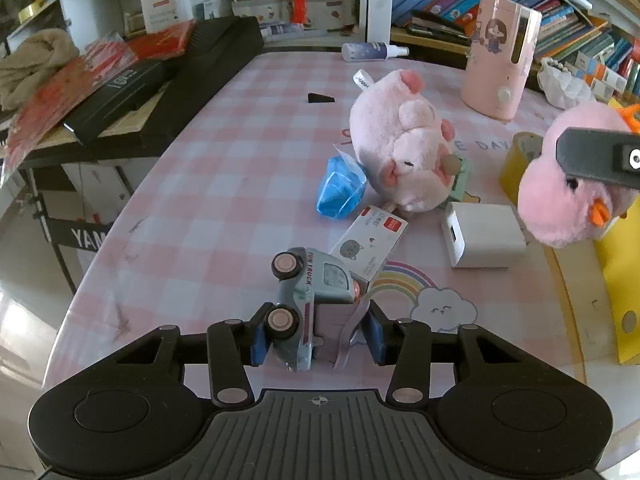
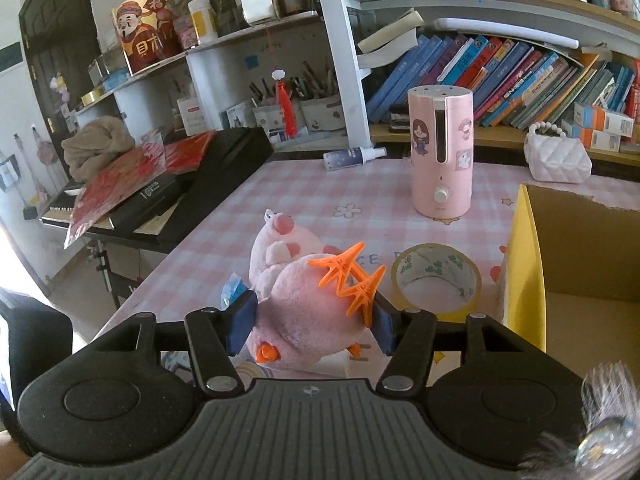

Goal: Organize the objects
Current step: 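Lift and carry the pig and truck toward the yellow box with both tools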

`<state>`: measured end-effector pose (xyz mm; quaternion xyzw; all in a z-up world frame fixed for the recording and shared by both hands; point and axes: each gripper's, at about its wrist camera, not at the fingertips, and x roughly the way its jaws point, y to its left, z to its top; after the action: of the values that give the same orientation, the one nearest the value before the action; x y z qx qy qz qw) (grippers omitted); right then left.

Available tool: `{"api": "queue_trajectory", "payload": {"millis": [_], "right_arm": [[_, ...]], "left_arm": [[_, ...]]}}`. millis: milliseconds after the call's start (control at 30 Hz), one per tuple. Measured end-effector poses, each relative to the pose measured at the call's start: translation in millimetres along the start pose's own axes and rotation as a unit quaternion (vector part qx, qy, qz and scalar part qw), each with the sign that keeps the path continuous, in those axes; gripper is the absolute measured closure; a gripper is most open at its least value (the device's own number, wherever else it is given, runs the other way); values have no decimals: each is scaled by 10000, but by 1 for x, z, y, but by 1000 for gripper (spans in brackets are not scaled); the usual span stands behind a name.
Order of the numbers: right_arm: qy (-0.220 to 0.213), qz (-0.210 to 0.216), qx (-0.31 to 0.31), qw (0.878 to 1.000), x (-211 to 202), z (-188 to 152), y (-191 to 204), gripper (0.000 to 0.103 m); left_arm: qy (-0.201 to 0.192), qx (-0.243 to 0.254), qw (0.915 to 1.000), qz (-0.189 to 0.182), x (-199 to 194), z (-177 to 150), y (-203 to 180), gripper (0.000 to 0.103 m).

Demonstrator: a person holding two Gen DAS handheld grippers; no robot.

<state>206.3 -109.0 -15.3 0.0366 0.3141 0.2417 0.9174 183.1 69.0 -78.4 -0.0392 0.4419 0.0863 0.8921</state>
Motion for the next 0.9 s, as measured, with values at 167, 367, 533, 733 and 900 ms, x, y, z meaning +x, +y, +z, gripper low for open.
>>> {"api": "queue_trajectory", "payload": {"millis": [167, 367, 533, 733, 900], "right_arm": [[25, -21, -170, 9999, -5, 1, 4, 46], [71, -129, -361, 9992, -19, -9, 11, 46], [88, -292, -232, 9993, -32, -19, 14, 46], [113, -373, -279, 9988, -51, -35, 27, 46], [177, -521, -111, 9984, -70, -54, 33, 46]], "left_arm": [[-394, -484, 9978, -227, -32, 7, 18, 59], [-971, -657, 9916, -544, -83, 12, 31, 59], [-872, -490, 9929, -637, -91, -5, 27, 59], [-935, -276, 9919, -810, -107, -22, 25, 59], [-911, -106, 9909, -985, -121, -43, 23, 59]]}}
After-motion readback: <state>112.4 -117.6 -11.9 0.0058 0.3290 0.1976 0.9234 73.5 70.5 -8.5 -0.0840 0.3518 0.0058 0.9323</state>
